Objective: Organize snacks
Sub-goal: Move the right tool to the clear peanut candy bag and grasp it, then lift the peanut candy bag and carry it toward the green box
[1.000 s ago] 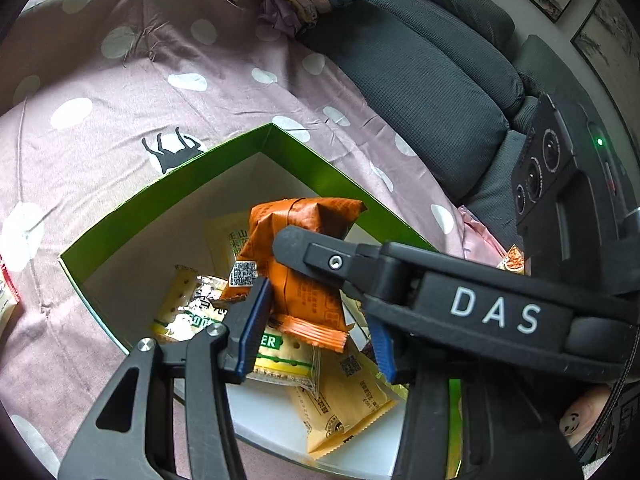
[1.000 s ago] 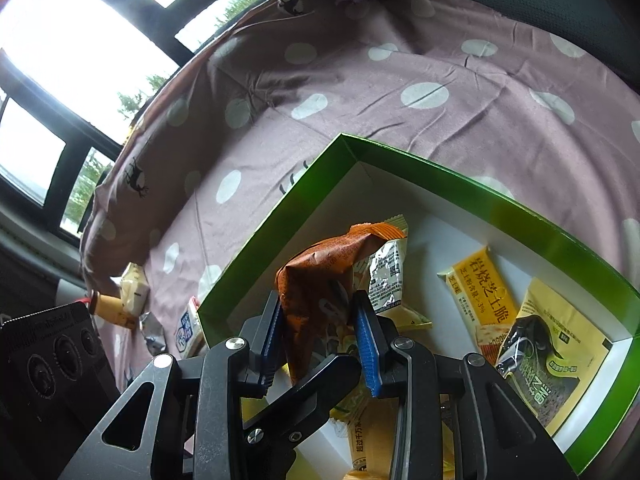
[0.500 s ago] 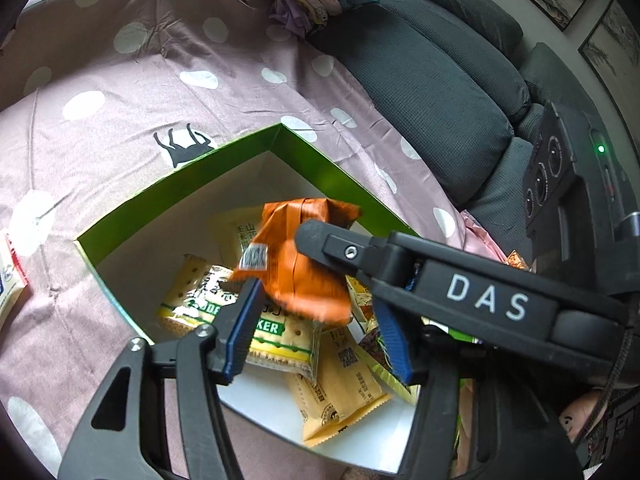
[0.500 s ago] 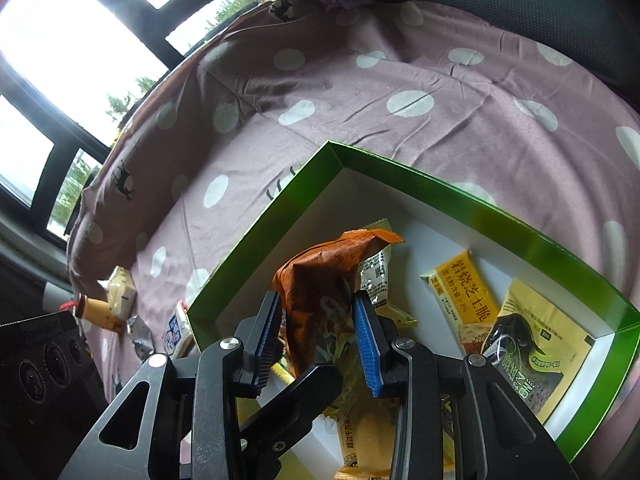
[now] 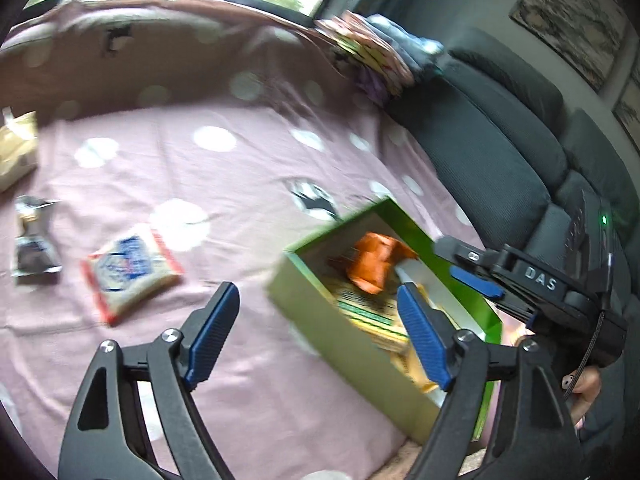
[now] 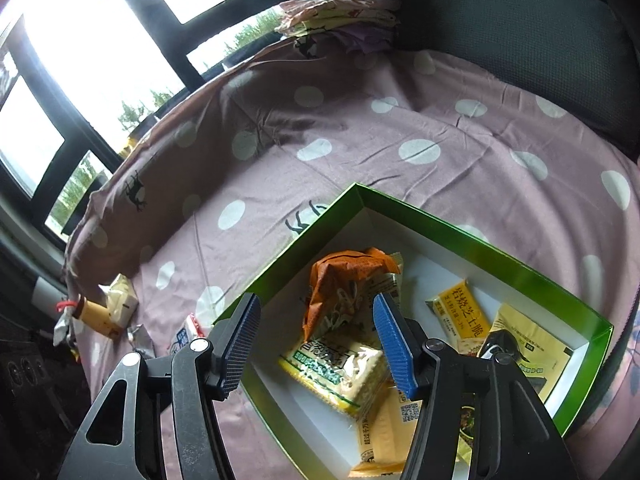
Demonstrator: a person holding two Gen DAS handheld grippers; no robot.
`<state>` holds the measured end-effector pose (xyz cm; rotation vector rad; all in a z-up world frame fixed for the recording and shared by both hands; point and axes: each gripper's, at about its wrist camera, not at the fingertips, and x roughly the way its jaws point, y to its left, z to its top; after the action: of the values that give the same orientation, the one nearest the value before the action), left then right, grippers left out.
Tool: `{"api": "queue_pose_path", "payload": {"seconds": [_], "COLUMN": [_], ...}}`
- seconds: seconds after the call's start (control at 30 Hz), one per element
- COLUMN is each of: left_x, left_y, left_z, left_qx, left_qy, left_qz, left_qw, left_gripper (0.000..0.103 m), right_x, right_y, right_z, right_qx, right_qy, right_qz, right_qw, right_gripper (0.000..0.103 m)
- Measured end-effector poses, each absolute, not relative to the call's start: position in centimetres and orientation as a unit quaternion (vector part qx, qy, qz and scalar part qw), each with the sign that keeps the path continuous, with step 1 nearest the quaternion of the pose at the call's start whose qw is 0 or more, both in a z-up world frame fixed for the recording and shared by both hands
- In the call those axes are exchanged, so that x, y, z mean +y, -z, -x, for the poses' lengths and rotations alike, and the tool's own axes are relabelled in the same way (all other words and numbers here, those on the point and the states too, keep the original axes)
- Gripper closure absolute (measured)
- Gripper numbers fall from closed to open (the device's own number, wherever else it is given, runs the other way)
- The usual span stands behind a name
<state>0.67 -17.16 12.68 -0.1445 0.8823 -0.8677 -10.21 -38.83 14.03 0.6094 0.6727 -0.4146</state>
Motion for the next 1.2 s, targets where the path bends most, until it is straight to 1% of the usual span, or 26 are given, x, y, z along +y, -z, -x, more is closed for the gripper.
{"api": "queue_pose_path", "payload": {"seconds": [0.1,0.17,0.2,0.3,0.47,0.6,0.77,0.87,0.9,0.97,1.07,1.1,1.17,1.2], "left_x": [-12.6,-9.4,-7.8,-2.7,2.8,2.4,1.6,1.2,1.0,0.8,0.8,0.8,0.5,0.3], "left_y": [-12.8,-12.7,-12.6,-11.8,-9.0,-7.1,-4.6,-3.1,-2.6,-1.8,-1.9,-1.8,-1.7,-1.7], "left_z": [-2.1,-3.1,-3.6,-5.5,-9.7,-12.8,-15.1,-16.0,-16.3,-16.8,-16.8,-16.8,-16.8,-16.7], "left_qx": [0.41,0.405,0.402,0.397,0.416,0.434,0.447,0.453,0.46,0.471,0.453,0.452,0.452,0.452], "left_qy": [0.354,0.305,0.279,0.216,0.14,0.139,0.166,0.185,0.192,0.195,0.201,0.204,0.223,0.218], "left_qz": [0.085,0.082,0.083,0.116,0.19,0.187,0.168,0.171,0.17,0.171,0.166,0.169,0.172,0.163], "left_qw": [0.836,0.858,0.868,0.884,0.878,0.87,0.863,0.855,0.85,0.843,0.852,0.852,0.846,0.85], "left_gripper": [0.017,0.014,0.012,0.007,0.006,0.007,0.007,0.011,0.014,0.019,0.022,0.031,0.045,0.046], "right_x": [-37.4,-36.3,-35.6,-33.4,-28.9,-23.7,-18.0,-16.1,-15.8,-15.2,-14.4,-14.1,-13.8,-13.7], "right_y": [-14.5,-14.9,-15.0,-15.4,-15.1,-14.0,-10.6,-7.9,-7.0,-5.5,-3.9,-3.4,-2.7,-2.3], "right_z": [9.5,8.9,8.6,7.1,1.8,-5.3,-13.1,-16.2,-17.0,-18.1,-19.1,-19.3,-19.7,-19.9], "right_qx": [0.318,0.313,0.308,0.309,0.325,0.361,0.416,0.445,0.454,0.473,0.488,0.492,0.5,0.506], "right_qy": [0.186,0.177,0.172,0.135,0.047,-0.017,-0.074,-0.087,-0.091,-0.102,-0.114,-0.114,-0.118,-0.125], "right_qz": [-0.28,-0.271,-0.265,-0.257,-0.259,-0.24,-0.201,-0.206,-0.211,-0.217,-0.216,-0.212,-0.216,-0.221], "right_qw": [0.886,0.893,0.897,0.906,0.908,0.901,0.884,0.867,0.861,0.848,0.838,0.837,0.831,0.824], "right_gripper": [0.042,0.028,0.027,0.027,0.025,0.025,0.025,0.025,0.025,0.032,0.038,0.04,0.054,0.057]}}
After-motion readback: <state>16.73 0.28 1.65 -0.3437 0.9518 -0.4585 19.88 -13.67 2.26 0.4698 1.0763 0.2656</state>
